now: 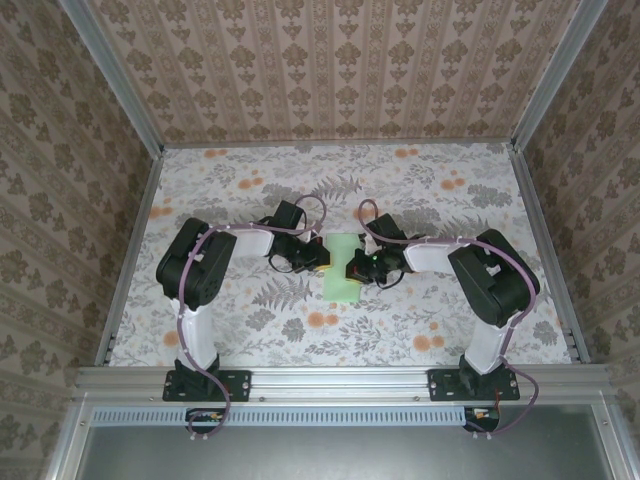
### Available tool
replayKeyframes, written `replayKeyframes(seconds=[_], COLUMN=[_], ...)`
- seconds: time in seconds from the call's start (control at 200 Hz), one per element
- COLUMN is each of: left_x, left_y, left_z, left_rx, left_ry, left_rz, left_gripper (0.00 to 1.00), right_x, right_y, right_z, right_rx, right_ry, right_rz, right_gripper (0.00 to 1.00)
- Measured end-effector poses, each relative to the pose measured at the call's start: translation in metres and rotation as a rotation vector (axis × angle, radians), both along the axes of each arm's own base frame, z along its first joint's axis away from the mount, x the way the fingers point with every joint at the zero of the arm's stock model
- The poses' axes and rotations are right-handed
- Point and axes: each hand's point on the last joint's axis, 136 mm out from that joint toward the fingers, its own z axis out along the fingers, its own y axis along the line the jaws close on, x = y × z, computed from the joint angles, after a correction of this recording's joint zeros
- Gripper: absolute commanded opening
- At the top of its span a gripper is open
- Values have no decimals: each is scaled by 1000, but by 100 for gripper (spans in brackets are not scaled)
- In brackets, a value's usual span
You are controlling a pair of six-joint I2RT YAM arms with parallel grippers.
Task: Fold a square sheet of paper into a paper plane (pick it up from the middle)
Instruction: Fold the square sheet of paper in half at the center of the table.
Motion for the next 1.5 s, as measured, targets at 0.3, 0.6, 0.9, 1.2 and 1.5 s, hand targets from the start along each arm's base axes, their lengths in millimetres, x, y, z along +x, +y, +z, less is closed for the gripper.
replayKeyframes(seconds=[0.3, 0.6, 0.9, 1.2, 1.5], left_x=[0, 0, 0, 0, 0], left_y=[0, 0, 0, 0, 0], left_z=[0, 0, 0, 0, 0], left_rx=[-2, -5, -6, -6, -5], left_ry=[0, 2, 2, 2, 3], left_rz=[1, -1, -1, -1, 0], left_gripper=[0, 0, 0, 0, 0], right_x=[-3, -36, -33, -30, -51], right_y=[0, -15, -10, 12, -1], right_z=[-1, -1, 24, 10, -2], right_rx=[40, 75, 107, 125, 111], right_ry=[-26, -29, -59, -36, -27], right_rz=[13, 92, 115, 135, 138], right_gripper=[0, 0, 0, 0, 0])
